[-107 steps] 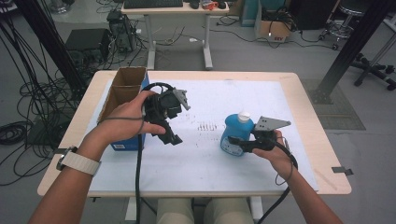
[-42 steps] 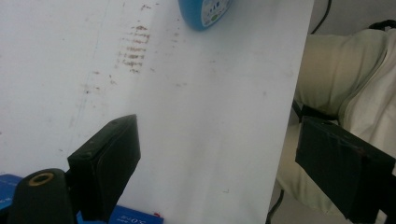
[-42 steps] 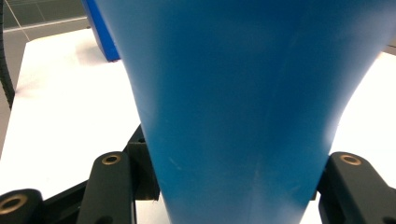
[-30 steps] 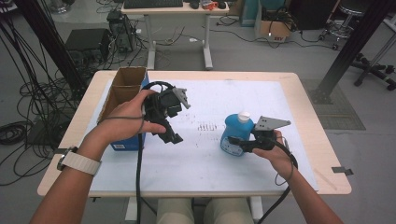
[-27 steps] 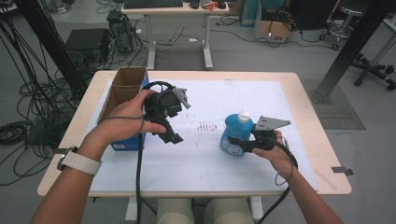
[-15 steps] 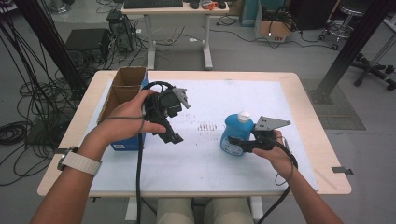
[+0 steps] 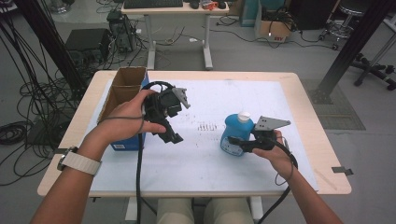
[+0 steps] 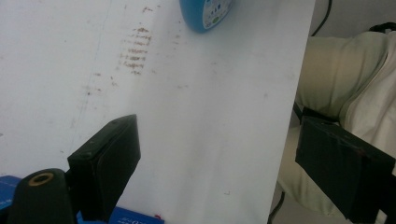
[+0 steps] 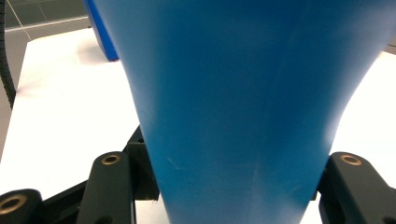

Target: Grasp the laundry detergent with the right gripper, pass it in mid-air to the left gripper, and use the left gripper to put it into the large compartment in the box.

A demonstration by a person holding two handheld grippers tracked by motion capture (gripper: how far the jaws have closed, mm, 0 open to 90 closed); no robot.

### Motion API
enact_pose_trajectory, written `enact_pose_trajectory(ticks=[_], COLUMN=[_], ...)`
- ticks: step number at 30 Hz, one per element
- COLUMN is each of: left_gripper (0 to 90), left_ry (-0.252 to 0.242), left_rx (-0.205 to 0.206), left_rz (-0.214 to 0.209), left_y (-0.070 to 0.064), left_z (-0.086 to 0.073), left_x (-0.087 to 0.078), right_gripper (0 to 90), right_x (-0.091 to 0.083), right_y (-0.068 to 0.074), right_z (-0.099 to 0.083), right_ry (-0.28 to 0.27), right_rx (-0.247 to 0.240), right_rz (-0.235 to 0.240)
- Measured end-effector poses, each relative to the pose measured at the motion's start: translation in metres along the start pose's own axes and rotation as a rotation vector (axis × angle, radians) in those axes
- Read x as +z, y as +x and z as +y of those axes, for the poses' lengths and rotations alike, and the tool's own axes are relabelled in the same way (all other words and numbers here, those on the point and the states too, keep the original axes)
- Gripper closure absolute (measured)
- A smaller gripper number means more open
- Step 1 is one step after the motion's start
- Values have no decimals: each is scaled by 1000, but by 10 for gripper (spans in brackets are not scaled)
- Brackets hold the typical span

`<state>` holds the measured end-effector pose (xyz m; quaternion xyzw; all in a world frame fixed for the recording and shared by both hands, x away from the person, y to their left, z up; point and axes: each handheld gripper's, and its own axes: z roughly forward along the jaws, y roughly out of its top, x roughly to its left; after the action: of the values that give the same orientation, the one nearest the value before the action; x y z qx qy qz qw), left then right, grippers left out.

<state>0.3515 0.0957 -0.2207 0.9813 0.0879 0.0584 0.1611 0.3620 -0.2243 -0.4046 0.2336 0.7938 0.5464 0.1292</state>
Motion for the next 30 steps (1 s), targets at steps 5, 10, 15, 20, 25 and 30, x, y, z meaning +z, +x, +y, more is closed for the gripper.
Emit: enact_pose_trajectory(ticks=[5,10,15,20,25,30], left_gripper=[141,141,141,141,140,138], left_ry=[-1,-3,-3,-3,6,4], left_rx=[0,-1,0,-1,-3,-8], left_rz=[-2,-1,-1,0,2,6], left_y=[0,0,1,0,0,0], left_z=[0,0,0,0,-1,-1], left_x=[0,0,0,0,0,-1], right_gripper=[423,423,423,424,426,427], right_x=[0,0,0,0,0,0], right_y=[0,0,0,0,0,0], right_z=[0,0,0,0,0,0], right_ry=[0,0,-1,-1,-1,0], right_rx=[2,2,4,3,-1,-3], right_rz=[1,1,3,3,4,4])
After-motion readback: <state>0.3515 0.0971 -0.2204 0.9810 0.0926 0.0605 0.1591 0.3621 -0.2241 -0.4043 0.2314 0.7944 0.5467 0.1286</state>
